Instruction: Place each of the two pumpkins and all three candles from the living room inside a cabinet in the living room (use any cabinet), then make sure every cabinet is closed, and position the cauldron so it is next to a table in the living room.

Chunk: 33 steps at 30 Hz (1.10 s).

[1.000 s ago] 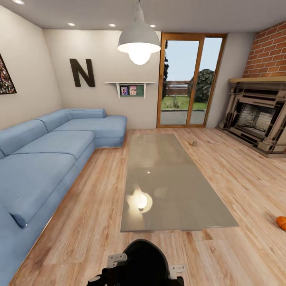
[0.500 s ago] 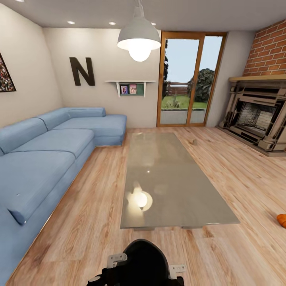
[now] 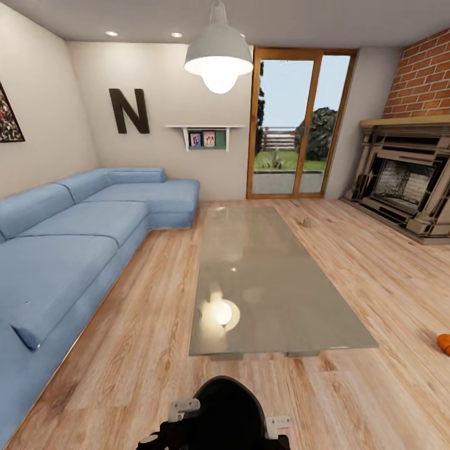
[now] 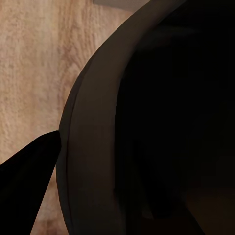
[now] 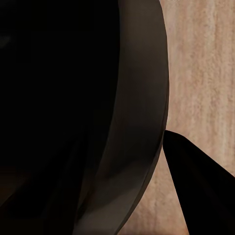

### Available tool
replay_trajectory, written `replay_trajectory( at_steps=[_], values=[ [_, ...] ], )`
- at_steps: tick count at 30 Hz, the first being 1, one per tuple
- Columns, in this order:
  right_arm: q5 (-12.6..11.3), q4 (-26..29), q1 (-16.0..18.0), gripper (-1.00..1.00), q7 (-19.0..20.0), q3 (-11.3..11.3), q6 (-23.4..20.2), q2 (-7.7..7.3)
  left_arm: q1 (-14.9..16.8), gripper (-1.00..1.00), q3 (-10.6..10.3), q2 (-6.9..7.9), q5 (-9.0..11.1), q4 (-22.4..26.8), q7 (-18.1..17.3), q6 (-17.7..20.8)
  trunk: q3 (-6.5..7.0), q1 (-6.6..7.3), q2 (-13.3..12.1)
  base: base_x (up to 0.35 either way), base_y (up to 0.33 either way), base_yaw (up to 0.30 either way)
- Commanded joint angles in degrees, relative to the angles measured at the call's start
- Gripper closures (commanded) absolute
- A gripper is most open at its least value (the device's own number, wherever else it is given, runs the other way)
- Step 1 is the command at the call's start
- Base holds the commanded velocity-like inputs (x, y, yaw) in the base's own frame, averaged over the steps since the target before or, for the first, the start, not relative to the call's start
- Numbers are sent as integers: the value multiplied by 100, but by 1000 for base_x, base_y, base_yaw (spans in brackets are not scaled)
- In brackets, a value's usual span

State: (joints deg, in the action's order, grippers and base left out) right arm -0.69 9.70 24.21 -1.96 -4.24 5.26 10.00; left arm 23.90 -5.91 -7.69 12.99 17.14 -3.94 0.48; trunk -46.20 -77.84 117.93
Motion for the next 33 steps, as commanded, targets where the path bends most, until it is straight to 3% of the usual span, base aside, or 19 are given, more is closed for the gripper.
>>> replay_trajectory(
  at_steps=[1, 13, 33],
  values=[
    [-11, 32, 6, 100, 34, -69, 200, 0, 0, 100, -15, 22, 8, -9, 25, 4, -23, -21, 44, 0, 0, 0],
    [-11, 32, 8, 100, 33, -69, 202, 0, 0, 100, -15, 22, 11, -9, 25, 4, -239, -285, 525, 0, 0, 0],
    [-12, 32, 8, 100, 37, -70, 204, 0, 0, 100, -15, 23, 17, -9, 21, 4, -239, -285, 525, 35, 0, 0]
  ],
)
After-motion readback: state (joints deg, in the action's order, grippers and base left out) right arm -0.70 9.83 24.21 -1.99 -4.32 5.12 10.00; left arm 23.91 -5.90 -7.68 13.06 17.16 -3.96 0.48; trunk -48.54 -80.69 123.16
